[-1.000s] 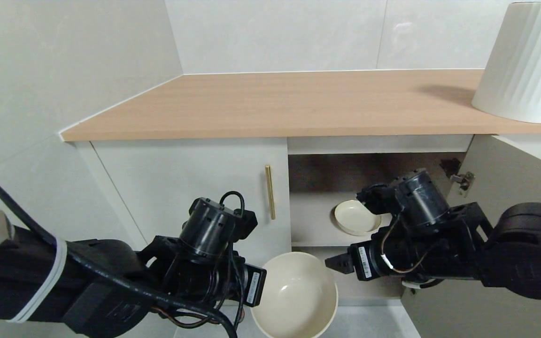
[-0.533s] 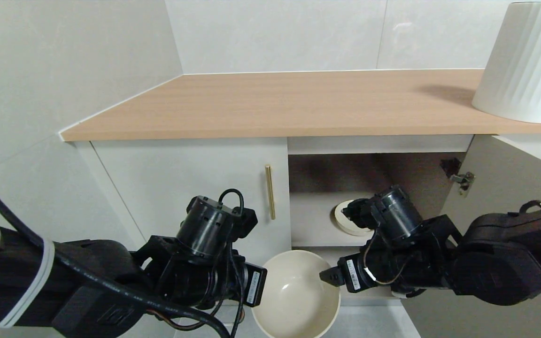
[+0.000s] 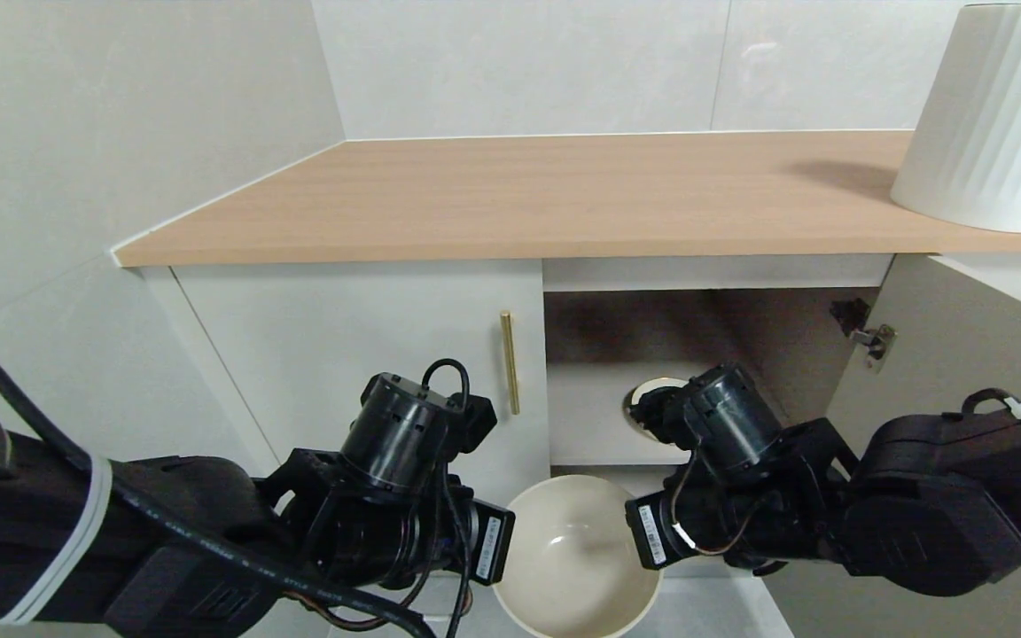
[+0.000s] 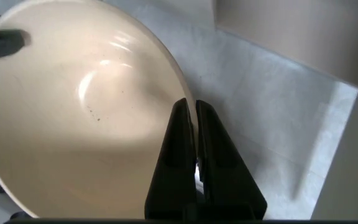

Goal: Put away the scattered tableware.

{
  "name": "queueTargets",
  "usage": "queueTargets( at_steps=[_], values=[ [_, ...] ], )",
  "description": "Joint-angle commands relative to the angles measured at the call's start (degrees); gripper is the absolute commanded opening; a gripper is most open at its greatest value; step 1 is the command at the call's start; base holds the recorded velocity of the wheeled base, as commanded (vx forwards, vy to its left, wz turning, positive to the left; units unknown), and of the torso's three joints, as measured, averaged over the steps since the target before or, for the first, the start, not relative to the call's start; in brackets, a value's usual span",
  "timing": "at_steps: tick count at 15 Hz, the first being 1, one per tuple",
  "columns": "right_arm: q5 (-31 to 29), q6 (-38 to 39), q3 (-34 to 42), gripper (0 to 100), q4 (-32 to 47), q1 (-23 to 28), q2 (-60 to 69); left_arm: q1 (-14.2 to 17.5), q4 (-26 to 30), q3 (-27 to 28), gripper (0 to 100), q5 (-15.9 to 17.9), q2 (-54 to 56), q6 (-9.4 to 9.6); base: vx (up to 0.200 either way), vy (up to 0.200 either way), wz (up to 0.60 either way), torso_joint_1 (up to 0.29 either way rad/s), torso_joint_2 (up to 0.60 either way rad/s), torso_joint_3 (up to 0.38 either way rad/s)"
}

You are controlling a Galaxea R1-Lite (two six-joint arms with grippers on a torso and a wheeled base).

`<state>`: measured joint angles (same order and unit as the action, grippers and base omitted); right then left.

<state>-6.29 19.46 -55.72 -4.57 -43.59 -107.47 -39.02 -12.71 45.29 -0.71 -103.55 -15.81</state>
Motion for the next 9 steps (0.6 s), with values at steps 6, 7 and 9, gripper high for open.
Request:
queueTargets(
  at_steps=[6, 7, 9],
  values=[
    [-0.6, 0.0, 0.1, 0, 0.3, -0.4, -0.3, 0.1, 0.3, 0.0, 100, -0.3, 0.2, -0.10, 0.000, 0.000, 0.00, 0.000, 0.00, 0.000],
    [-0.6, -0.1, 0.2, 0, 0.4, -0.4, -0.4, 0.1, 0.2, 0.1, 100, -0.3, 0.2, -0.10, 0.000, 0.000, 0.00, 0.000, 0.00, 0.000],
    [-0.7, -0.1, 0.2, 0, 0.4, -0.4, -0.5, 0.1, 0.3, 0.1, 100, -0.3, 0.1, -0.18, 0.000, 0.000, 0.00, 0.000, 0.00, 0.000]
  ],
)
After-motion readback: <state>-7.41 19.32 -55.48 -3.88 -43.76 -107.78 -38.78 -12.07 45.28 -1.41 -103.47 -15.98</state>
